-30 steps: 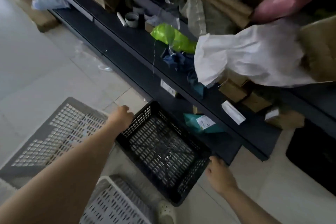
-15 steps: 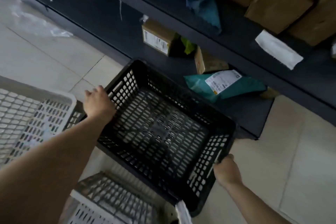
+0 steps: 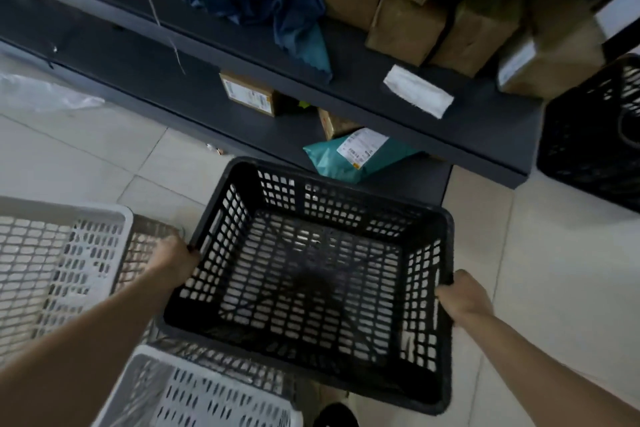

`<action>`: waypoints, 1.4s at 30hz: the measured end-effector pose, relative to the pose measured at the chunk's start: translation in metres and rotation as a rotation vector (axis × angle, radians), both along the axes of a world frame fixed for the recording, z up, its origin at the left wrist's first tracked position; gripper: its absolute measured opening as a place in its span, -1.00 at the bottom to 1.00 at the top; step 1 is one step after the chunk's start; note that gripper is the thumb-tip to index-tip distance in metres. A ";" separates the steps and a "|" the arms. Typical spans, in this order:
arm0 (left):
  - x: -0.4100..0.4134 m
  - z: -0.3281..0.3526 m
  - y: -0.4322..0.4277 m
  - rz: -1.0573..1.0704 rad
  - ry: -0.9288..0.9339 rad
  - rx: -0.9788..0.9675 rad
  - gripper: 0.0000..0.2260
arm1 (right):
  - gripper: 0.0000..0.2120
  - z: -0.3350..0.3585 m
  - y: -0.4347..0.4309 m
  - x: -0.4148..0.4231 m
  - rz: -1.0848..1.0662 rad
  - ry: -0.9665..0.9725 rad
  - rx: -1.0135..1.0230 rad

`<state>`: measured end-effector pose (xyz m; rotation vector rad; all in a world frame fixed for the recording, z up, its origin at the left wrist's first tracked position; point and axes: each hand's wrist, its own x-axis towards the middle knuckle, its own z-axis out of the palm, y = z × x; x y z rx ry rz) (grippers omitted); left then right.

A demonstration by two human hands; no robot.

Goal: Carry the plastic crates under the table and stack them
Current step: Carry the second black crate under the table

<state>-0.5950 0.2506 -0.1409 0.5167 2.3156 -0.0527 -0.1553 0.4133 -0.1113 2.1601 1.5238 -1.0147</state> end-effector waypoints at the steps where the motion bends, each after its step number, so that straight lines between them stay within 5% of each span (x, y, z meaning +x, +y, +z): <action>1: 0.010 0.015 -0.004 -0.010 -0.016 -0.007 -0.61 | -0.87 0.018 0.000 0.012 0.009 -0.010 0.005; 6: 0.069 0.127 -0.014 -0.069 -0.113 -0.046 -0.74 | -0.71 0.129 -0.015 0.079 -0.026 -0.079 0.080; 11: 0.142 0.279 0.008 -0.312 -0.156 0.005 -0.56 | -0.60 0.265 -0.044 0.165 -0.101 -0.077 0.207; 16: 0.215 0.421 0.047 -0.517 -0.185 0.173 -0.68 | -0.64 0.398 -0.060 0.252 -0.216 -0.057 0.402; 24: 0.372 0.580 0.137 -0.703 -0.182 0.444 -0.57 | -0.62 0.553 -0.072 0.434 -0.393 -0.092 0.557; 34: 0.627 0.645 0.283 -0.870 -0.094 0.547 -0.56 | -0.72 0.595 -0.001 0.676 -0.575 -0.101 0.546; 42: 0.689 0.621 0.419 -0.759 -0.170 0.512 -0.56 | -0.79 0.598 0.153 0.734 -0.503 -0.072 0.467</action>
